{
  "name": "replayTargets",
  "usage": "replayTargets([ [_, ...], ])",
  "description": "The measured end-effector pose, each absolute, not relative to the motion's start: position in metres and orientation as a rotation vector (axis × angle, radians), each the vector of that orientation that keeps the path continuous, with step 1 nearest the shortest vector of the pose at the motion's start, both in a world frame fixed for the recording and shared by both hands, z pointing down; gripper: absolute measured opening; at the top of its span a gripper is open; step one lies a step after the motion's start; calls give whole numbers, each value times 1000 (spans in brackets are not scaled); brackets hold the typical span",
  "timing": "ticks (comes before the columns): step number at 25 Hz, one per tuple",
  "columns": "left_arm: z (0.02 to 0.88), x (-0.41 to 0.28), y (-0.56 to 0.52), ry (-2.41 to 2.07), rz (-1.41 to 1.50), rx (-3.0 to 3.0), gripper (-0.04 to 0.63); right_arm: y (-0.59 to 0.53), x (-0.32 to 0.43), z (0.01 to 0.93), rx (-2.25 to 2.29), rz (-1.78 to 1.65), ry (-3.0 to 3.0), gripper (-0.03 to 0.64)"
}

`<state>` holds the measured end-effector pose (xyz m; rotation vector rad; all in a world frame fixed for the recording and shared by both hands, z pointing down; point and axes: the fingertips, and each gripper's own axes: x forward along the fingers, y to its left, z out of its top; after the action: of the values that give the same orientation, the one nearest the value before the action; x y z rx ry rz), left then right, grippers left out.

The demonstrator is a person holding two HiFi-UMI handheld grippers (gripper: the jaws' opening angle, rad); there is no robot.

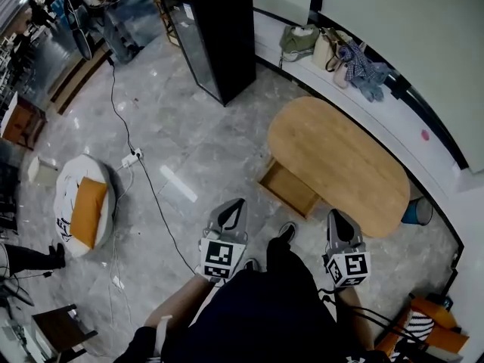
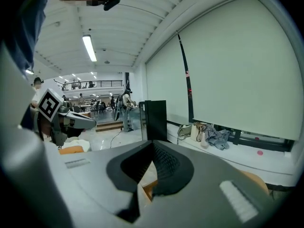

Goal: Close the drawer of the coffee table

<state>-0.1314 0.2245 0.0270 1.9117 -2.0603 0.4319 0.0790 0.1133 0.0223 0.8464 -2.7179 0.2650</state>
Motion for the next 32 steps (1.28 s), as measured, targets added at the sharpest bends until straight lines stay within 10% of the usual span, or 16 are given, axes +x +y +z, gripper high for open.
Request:
replayTargets([
  [16,82,-144,68,-1933,534,1837,2,-22,77,101,715,460,-2555,3],
  [32,334,-196,27,-1615,962,1973,2,-27,128,323,996,617,-2252,3],
])
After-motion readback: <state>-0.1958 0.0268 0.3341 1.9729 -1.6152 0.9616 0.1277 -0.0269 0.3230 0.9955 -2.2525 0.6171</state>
